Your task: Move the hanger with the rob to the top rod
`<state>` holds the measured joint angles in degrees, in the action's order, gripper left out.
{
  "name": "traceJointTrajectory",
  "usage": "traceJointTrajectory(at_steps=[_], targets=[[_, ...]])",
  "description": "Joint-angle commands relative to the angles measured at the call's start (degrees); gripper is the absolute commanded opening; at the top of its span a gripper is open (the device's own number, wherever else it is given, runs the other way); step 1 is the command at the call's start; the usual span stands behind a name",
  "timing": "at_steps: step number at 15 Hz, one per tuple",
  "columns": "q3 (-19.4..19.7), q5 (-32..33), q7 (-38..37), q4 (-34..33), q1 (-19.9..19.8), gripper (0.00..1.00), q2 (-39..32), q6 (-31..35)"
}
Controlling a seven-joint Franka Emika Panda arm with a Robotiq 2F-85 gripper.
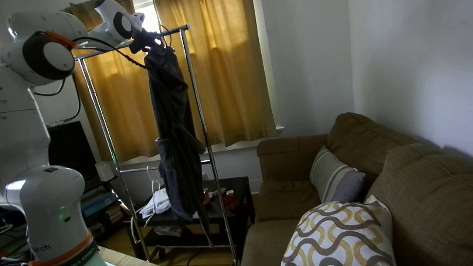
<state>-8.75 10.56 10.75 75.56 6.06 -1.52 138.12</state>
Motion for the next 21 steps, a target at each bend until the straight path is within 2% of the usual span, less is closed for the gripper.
traceJointTrajectory(at_steps=[1, 2, 3, 4, 5, 12, 14, 16, 21], targets=[[-0.2, 1.2, -1.3, -2.7, 0.3, 0.16, 0.5, -3.9], [-0.2, 1.3, -1.4, -2.5, 0.2, 0.3, 0.8, -4.7], [-0.2, 1.5, -1.5, -2.4, 0.2, 0.4, 1.0, -5.6], [-0.2, 1.2, -1.5, -2.2, 0.1, 0.4, 1.2, -6.1], [-0.1, 1.3, -1.6, -2.2, 0.1, 0.47, 1.3, -6.3], [-0.1, 0.6, 0.0, -3.1, 0.0, 0.99, 2.2, -6.6], [0.1, 0.8, 2.2, -2.4, -0.2, 1.0, 4.5, -8.7], [0.4, -2.6, 3.5, -1.2, -0.3, 1.0, 7.3, -11.0], [1.5, -1.2, 4.4, -0.1, -0.7, 1.0, 14.1, -23.5]])
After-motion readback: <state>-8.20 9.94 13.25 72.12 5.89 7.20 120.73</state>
